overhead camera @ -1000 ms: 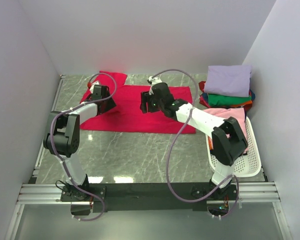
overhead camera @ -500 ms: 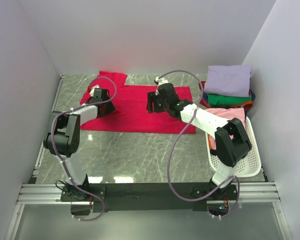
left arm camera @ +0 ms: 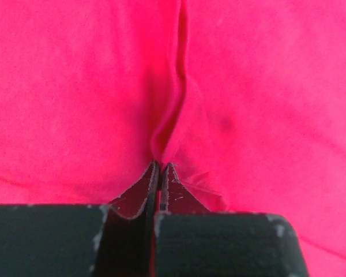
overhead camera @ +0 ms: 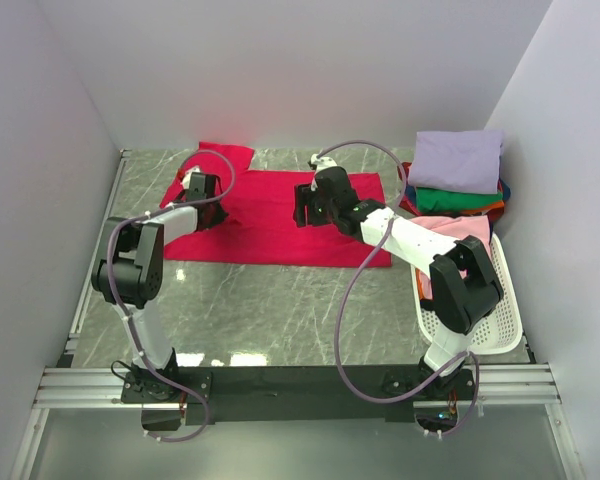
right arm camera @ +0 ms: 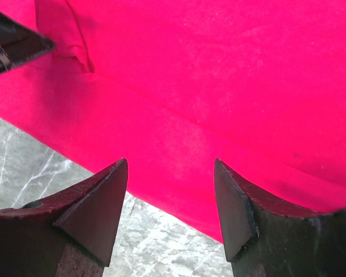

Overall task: Fold and stack the t-shirts
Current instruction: Fold the tshirt

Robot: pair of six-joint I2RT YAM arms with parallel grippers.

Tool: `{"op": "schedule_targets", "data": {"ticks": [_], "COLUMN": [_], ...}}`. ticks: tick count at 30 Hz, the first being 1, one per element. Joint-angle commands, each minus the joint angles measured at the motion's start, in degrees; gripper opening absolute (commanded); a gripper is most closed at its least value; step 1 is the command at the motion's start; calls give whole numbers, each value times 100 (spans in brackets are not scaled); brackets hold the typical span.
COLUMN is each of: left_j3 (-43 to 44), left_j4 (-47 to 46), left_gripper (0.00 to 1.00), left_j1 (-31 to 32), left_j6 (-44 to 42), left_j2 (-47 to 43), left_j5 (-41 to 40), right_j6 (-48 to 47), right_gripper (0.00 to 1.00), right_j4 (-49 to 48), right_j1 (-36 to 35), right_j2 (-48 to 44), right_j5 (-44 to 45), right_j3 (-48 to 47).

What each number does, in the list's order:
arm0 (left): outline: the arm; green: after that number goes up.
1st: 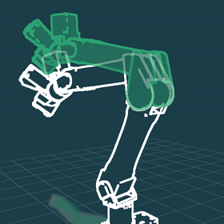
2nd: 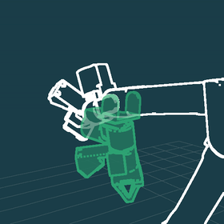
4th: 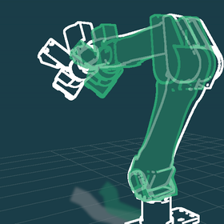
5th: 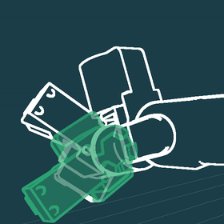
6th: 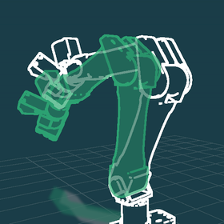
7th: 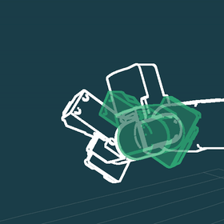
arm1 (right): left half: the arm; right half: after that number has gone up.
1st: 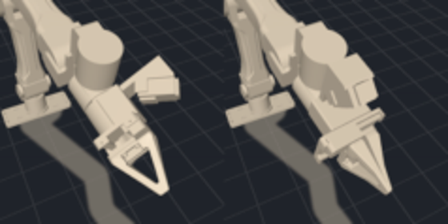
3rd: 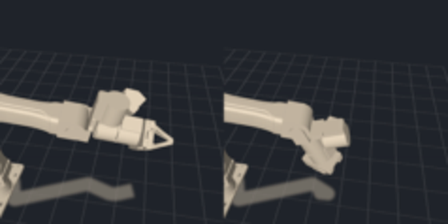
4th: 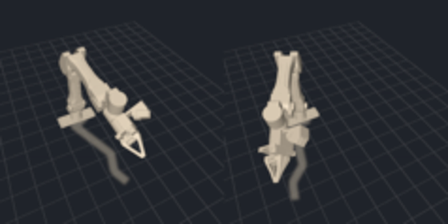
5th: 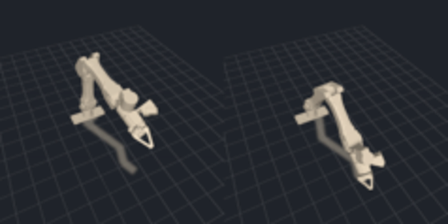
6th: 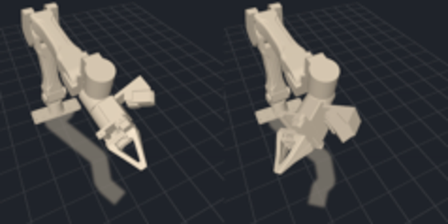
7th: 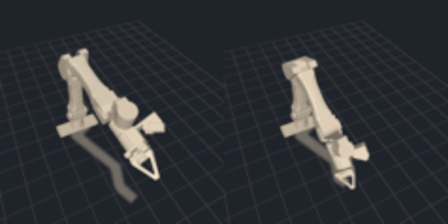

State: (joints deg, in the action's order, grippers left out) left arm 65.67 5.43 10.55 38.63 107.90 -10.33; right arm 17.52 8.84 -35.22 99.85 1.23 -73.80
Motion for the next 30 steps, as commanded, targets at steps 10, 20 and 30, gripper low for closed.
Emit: {"op": "schedule_targets", "data": {"ticks": [10, 20, 30], "left_j3": [1281, 1932, 1449], "left_j4": [107, -7, -271], "left_gripper": [4, 58, 77], "left_j1": [26, 387, 282], "left_j6": [30, 13, -93], "left_j2": [557, 926, 215], "left_j5": [364, 812, 558], "right_j6": [-56, -64, -12], "right_gripper": [68, 68, 68], "right_j4": [153, 276, 337], "right_j1": [15, 33, 287], "right_j2": [-150, -168, -317], "right_j5": [123, 298, 412], "right_j3": [15, 102, 296]}}
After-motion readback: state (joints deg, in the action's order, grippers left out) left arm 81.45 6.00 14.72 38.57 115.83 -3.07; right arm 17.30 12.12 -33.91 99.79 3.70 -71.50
